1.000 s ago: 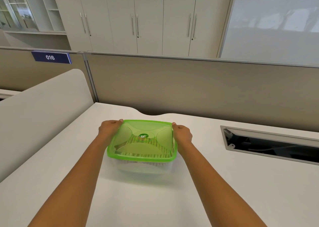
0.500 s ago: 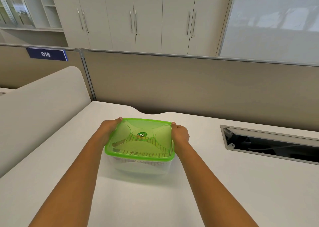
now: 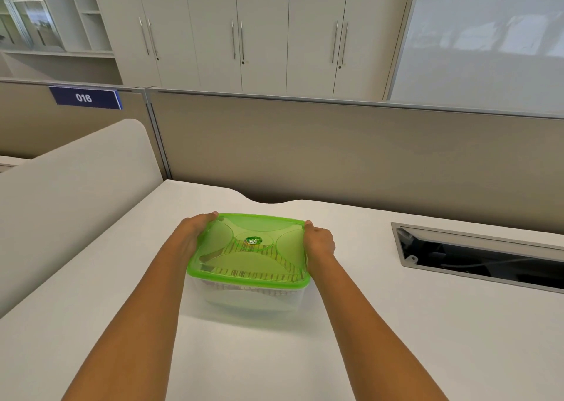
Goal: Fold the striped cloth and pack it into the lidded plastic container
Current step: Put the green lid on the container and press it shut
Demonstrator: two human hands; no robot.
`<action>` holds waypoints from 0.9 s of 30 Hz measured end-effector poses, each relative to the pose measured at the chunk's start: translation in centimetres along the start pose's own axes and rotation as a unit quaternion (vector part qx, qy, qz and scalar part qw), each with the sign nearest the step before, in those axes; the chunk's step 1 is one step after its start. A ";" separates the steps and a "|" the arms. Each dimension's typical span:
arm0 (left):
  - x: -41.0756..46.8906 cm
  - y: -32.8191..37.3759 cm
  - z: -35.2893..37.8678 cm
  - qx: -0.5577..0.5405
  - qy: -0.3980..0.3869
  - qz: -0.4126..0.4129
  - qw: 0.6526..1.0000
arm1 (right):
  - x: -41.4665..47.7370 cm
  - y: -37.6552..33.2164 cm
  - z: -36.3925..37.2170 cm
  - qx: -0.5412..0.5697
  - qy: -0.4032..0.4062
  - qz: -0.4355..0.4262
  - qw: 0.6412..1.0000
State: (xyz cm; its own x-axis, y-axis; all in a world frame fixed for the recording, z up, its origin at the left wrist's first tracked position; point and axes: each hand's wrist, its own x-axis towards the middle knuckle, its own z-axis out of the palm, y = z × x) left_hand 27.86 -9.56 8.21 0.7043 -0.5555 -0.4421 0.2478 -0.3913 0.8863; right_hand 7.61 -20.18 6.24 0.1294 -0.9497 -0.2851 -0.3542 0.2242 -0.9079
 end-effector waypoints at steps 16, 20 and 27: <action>0.4 -1.0 0.4 0.094 0.088 0.087 0.988 | -1.1 0.2 0.1 0.036 0.032 -0.022 0.999; -0.2 -1.1 1.0 0.218 0.122 0.183 0.951 | -1.7 0.3 0.0 0.064 0.063 -0.017 0.996; -0.8 -1.0 1.5 0.260 0.204 0.264 0.906 | -1.8 0.2 -0.1 0.077 0.069 -0.018 0.995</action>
State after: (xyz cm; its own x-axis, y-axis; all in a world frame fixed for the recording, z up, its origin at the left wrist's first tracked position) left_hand 26.06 -9.83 7.48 0.8465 -0.4902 0.2075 -0.4688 -0.5019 0.7269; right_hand 7.18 -18.48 6.63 0.0077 -0.9763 -0.2163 -0.2046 0.2102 -0.9560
